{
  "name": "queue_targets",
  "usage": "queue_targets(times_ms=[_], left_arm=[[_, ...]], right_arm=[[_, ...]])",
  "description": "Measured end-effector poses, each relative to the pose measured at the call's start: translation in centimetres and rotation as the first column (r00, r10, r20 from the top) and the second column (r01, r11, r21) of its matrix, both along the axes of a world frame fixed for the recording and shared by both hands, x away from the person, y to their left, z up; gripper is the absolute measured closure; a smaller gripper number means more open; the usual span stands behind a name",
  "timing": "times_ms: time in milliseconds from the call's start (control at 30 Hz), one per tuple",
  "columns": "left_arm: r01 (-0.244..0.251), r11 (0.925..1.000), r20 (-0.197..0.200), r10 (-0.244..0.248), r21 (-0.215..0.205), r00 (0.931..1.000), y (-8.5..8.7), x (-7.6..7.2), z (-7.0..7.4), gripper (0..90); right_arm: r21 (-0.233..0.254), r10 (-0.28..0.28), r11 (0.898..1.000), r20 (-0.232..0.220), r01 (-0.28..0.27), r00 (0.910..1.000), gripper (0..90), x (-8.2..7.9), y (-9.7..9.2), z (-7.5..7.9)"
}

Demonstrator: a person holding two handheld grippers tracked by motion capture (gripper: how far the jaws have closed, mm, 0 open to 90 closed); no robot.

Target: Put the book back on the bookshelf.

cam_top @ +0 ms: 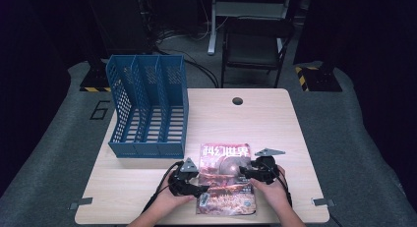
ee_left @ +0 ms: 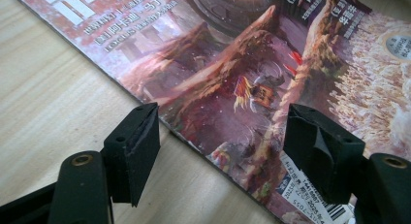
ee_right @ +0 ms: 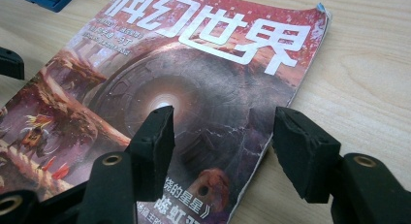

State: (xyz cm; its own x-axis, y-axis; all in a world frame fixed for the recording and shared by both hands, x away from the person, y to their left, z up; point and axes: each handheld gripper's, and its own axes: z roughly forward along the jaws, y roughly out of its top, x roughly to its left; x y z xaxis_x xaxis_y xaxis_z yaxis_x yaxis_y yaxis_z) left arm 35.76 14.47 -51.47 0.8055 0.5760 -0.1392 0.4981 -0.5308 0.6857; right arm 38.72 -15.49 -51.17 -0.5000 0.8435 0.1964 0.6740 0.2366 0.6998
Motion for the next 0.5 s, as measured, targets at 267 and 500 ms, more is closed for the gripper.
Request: queue_targets(times_ms=[267,500], left_arm=[[0.003,1.0000,0.006,-0.003,0.003,1.0000,-0.17,-0.28,-0.27,28.4],[0.009,0.9999,0.016,-0.009,0.007,0.9998,-0.65,-0.70,-0.43,23.5]], right_arm=[[0.004,-0.012,1.000,-0.019,0.012,0.9997,40.2,0.10,-0.06,-0.12],[0.009,-0.021,1.000,-0.033,0.021,0.9992,40.2,0.26,-0.15,-0.35]])
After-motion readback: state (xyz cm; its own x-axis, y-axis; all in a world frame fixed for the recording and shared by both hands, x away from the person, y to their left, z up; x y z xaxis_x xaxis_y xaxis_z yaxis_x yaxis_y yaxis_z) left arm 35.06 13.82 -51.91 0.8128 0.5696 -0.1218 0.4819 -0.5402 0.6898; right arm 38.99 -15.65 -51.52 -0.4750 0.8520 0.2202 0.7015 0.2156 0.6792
